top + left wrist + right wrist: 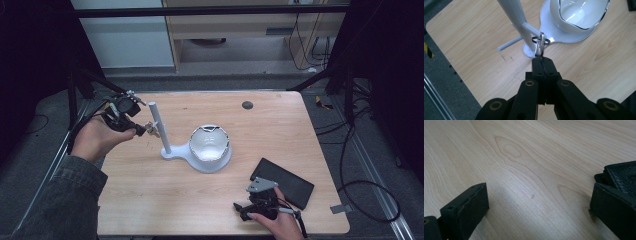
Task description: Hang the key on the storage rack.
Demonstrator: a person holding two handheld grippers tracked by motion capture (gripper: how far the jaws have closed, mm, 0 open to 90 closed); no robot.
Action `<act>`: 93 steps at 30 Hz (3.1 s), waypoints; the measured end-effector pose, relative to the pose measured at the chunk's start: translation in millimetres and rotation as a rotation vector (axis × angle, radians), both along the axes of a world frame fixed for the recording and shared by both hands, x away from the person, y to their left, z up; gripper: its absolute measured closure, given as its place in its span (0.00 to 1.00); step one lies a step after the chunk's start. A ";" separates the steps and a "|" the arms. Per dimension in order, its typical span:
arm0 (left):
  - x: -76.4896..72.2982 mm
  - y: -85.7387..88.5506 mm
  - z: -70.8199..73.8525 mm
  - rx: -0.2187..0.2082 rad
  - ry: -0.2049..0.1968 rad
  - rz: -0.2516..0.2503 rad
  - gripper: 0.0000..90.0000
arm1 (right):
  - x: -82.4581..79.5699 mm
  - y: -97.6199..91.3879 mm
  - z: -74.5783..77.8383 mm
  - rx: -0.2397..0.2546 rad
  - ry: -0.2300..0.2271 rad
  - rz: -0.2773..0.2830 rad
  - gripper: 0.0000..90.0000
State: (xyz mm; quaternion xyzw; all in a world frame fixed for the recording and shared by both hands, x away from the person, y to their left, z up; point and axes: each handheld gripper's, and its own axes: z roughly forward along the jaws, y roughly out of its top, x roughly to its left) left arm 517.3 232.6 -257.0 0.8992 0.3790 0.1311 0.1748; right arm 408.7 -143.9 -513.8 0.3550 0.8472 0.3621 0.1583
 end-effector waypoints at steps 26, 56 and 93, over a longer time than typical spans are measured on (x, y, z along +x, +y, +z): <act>6.3 -2.3 1.0 -0.003 -0.003 0.016 1.00 | -0.3 -0.1 0.1 0.001 0.002 0.002 0.02; 12.8 0.3 -14.4 -0.025 -0.028 0.055 0.99 | -0.3 -0.2 -0.2 0.002 -0.002 0.005 0.02; -51.6 -4.6 11.4 -0.056 -0.192 0.022 0.30 | -2.8 -0.5 2.6 -0.009 -0.002 0.013 0.06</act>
